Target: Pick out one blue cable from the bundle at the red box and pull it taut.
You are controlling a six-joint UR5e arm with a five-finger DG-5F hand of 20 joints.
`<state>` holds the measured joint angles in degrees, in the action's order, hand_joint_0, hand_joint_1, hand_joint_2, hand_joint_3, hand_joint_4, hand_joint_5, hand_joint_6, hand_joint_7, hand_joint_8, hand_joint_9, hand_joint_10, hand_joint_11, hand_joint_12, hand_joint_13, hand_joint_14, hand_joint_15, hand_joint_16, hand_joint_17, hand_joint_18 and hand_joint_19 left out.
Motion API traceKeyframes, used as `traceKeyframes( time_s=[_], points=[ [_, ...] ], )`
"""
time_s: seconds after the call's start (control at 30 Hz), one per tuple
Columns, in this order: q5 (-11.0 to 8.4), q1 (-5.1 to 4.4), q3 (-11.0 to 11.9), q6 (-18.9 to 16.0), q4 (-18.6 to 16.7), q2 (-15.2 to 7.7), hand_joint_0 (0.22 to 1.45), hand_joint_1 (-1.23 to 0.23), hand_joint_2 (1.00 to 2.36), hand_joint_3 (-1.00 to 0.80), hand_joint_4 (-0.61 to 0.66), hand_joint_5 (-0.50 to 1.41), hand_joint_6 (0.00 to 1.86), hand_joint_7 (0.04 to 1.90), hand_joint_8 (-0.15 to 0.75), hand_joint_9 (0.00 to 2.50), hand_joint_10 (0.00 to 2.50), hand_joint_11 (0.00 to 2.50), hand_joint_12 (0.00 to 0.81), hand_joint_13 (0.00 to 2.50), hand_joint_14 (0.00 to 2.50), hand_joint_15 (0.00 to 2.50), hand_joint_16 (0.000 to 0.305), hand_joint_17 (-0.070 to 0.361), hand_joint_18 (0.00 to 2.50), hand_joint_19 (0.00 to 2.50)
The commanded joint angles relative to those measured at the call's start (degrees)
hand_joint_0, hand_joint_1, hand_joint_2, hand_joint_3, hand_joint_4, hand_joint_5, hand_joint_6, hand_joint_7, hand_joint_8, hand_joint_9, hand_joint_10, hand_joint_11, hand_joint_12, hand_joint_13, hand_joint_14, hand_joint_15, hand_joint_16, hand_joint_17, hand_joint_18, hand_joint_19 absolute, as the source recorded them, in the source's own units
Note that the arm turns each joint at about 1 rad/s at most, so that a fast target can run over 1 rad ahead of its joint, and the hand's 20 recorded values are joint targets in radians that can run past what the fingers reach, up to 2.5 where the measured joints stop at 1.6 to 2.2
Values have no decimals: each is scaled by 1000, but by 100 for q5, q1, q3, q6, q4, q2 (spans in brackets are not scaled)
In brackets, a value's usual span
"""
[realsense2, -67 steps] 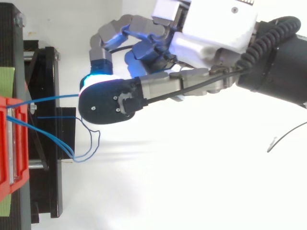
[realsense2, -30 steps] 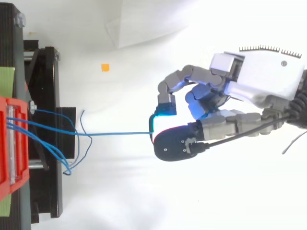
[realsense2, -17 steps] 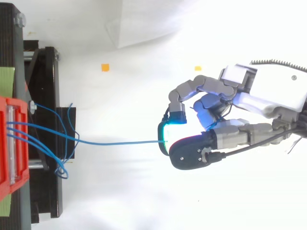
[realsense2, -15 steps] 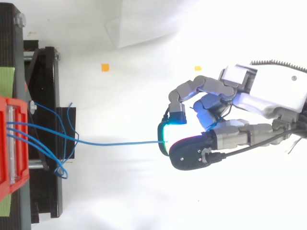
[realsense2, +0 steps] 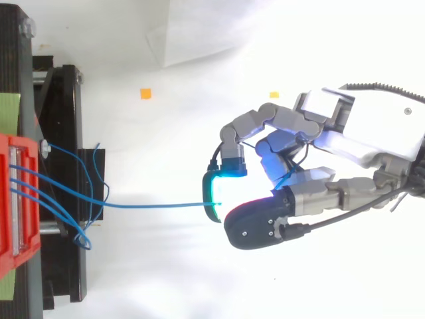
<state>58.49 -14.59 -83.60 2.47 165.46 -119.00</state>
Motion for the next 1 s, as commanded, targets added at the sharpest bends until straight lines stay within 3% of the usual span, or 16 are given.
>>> traceKeyframes(
  time_s=[0.0,0.97],
  points=[
    [-4,0,2,43,-23,0,730,-746,1031,3,-250,-199,979,1352,237,832,2500,1328,292,960,2500,1294,33,75,1231,1671],
    [-4,0,2,43,-14,0,734,-756,1029,2,-263,-191,978,1307,235,859,2500,1248,283,992,2500,1283,30,68,1278,1707]
  ],
)
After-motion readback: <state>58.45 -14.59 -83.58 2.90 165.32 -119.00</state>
